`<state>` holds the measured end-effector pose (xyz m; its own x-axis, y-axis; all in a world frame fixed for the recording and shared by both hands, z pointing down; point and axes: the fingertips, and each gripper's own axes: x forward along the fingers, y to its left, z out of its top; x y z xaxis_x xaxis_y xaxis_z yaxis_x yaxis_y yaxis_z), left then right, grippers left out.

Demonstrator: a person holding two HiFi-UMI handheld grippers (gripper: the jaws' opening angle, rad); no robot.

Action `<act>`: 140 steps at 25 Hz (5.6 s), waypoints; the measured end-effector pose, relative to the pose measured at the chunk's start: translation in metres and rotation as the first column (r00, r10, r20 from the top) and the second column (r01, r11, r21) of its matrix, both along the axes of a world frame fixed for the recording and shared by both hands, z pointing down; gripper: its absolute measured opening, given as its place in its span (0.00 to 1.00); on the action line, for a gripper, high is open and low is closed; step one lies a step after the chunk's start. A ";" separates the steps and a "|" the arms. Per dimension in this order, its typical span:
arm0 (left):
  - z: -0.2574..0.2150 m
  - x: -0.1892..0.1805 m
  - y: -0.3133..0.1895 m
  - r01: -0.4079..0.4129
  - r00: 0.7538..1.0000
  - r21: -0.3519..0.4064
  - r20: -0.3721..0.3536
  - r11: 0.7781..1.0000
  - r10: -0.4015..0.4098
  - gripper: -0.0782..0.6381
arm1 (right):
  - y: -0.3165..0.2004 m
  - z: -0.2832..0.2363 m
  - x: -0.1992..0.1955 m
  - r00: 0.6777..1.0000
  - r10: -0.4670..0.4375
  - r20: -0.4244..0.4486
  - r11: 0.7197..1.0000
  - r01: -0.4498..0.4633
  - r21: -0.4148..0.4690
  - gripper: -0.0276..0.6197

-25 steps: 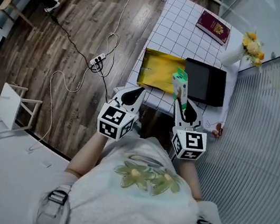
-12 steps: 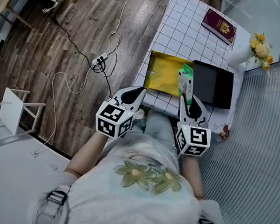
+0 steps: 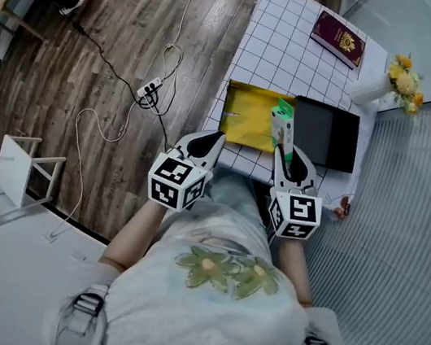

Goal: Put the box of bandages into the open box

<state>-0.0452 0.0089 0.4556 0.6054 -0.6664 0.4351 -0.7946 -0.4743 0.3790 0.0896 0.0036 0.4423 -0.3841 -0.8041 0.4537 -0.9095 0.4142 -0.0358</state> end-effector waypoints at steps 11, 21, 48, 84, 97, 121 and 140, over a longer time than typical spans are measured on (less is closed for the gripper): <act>0.015 0.001 -0.038 0.007 1.000 -0.037 0.019 0.999 -0.006 0.12 | -0.040 0.033 -0.003 0.999 -0.047 -0.019 0.997 0.045 -0.065 0.18; 0.024 -0.009 -0.071 0.002 0.999 -0.064 0.035 0.998 0.000 0.12 | -0.063 0.067 -0.008 0.997 -0.045 -0.056 0.990 0.037 -0.135 0.18; 0.048 -0.011 -0.114 -0.011 0.998 -0.122 0.055 0.992 0.018 0.12 | -0.087 0.120 -0.020 0.985 -0.136 -0.102 0.959 0.105 -0.263 0.18; 0.068 0.008 -0.128 -0.025 0.995 -0.166 0.089 0.986 0.040 0.12 | -0.093 0.172 -0.032 0.954 -0.261 -0.150 0.911 0.192 -0.364 0.18; 0.069 0.016 -0.127 -0.034 0.995 -0.167 0.084 0.985 0.048 0.12 | -0.094 0.180 -0.033 0.950 -0.268 -0.159 0.900 0.188 -0.393 0.18; 0.069 0.019 -0.127 -0.037 0.995 -0.170 0.087 0.985 0.053 0.12 | -0.095 0.186 -0.035 0.939 -0.296 -0.175 0.885 0.201 -0.419 0.18; 0.074 0.015 -0.130 -0.040 0.995 -0.177 0.081 0.983 0.055 0.12 | -0.092 0.194 -0.038 0.929 -0.316 -0.192 0.875 0.207 -0.437 0.18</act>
